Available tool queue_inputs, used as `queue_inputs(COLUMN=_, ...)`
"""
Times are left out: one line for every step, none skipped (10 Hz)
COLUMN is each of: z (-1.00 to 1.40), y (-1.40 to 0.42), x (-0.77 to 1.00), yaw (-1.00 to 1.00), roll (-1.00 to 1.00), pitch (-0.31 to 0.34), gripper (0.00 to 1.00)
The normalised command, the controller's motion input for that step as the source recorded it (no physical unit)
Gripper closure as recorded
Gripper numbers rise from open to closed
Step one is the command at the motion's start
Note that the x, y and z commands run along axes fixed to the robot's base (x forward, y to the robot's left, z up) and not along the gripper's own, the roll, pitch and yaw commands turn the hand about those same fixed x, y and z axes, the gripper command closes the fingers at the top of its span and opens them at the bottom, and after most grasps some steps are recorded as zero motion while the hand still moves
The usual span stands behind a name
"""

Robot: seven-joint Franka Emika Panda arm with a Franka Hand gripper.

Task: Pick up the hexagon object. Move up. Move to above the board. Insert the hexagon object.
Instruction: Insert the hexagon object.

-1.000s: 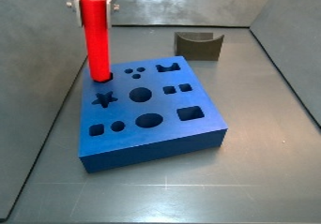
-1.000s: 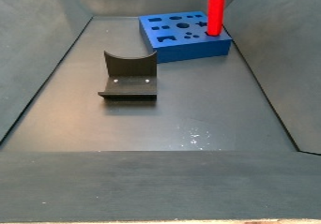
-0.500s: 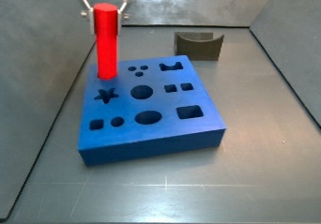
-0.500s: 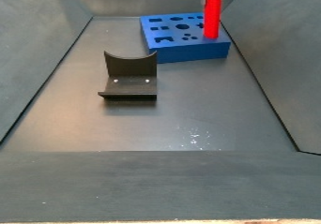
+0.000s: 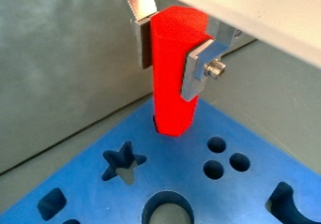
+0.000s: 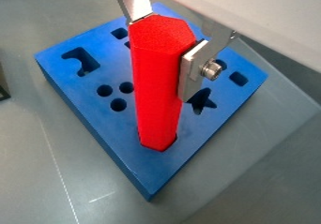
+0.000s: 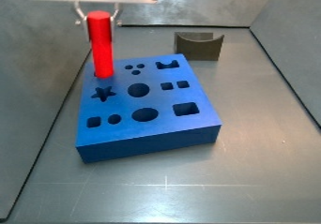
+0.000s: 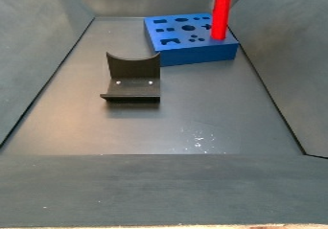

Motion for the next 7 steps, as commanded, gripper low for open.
queue_inputs(z=-0.63, y=0.03, x=-0.84, yaw=0.0, roll=-0.03, pitch=-0.314, gripper=1.0)
queue_inputs(z=-0.82, y=0.0, x=-0.6, yaw=0.0, roll=0.0, pitch=-0.231, gripper=1.0)
queue_inputs(z=-0.83, y=0.0, x=-0.58, yaw=0.0, roll=0.0, pitch=-0.229, gripper=1.0)
queue_inputs(z=-0.85, y=0.0, x=-0.44, yaw=0.0, roll=0.0, pitch=-0.22, gripper=1.0)
queue_inputs(z=-0.06, y=0.0, x=0.0, yaw=0.0, roll=-0.1, pitch=-0.051, gripper=1.0)
queue_inputs(z=0.0, y=0.0, x=0.0, yaw=0.0, roll=0.0, pitch=-0.004, gripper=1.0)
queue_inputs(z=0.0, y=0.0, x=0.0, yaw=0.0, roll=0.0, pitch=0.0, gripper=1.0)
